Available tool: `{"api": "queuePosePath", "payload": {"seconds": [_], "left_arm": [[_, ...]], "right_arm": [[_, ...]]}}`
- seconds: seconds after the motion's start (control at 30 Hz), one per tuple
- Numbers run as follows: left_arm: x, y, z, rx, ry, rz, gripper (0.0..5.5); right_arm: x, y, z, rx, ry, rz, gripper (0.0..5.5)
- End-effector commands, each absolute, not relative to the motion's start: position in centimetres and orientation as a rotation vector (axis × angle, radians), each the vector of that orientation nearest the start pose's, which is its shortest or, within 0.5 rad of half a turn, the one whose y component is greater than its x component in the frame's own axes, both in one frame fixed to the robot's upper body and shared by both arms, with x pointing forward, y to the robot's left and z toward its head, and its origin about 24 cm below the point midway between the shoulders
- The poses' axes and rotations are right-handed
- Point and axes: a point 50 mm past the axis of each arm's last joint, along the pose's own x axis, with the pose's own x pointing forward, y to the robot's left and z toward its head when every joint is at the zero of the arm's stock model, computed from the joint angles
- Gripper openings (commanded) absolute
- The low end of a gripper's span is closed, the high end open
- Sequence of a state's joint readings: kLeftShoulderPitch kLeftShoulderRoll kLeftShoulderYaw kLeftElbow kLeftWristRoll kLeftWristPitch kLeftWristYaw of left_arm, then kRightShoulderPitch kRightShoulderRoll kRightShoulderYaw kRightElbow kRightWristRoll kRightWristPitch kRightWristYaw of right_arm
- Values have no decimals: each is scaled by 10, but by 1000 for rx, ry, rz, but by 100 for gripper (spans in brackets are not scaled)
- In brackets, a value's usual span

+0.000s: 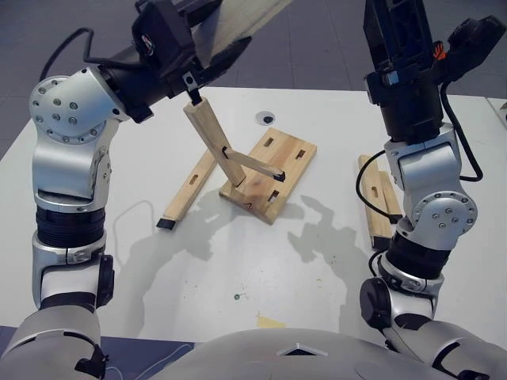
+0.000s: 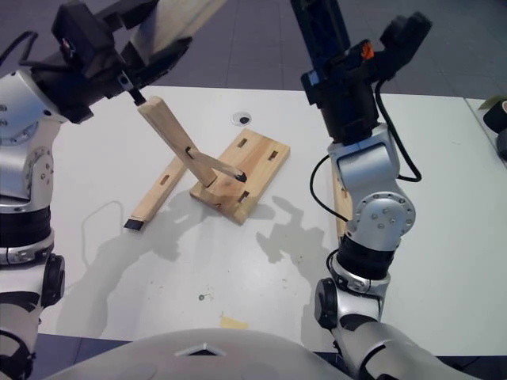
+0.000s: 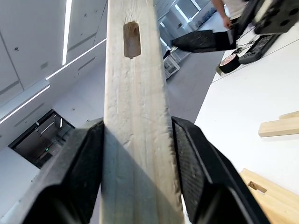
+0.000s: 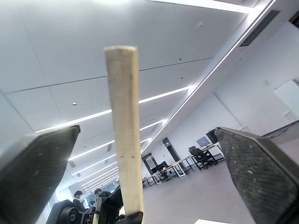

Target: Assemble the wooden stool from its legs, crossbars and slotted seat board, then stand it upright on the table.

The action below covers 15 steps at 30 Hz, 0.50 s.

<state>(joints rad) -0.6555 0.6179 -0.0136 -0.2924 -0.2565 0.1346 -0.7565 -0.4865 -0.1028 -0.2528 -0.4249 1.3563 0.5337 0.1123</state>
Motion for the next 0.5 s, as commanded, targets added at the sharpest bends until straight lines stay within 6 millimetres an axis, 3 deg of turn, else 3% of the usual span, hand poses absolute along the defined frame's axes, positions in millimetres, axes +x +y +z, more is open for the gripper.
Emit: {"api": "queuePosePath", "payload": {"seconds": [0.03,0.23,0.5], "left_arm": [[270,136,275,675,-611,-942,209],[267,132,276,696,-618,-965,209],[265,129,270,722,-606,-977,209]], "right_arm": [[260,-128,247,1040,-416,888,540],[257,-124,255,1117,-436,939,540],[256,-118,252,1076,-442,900,406]]}}
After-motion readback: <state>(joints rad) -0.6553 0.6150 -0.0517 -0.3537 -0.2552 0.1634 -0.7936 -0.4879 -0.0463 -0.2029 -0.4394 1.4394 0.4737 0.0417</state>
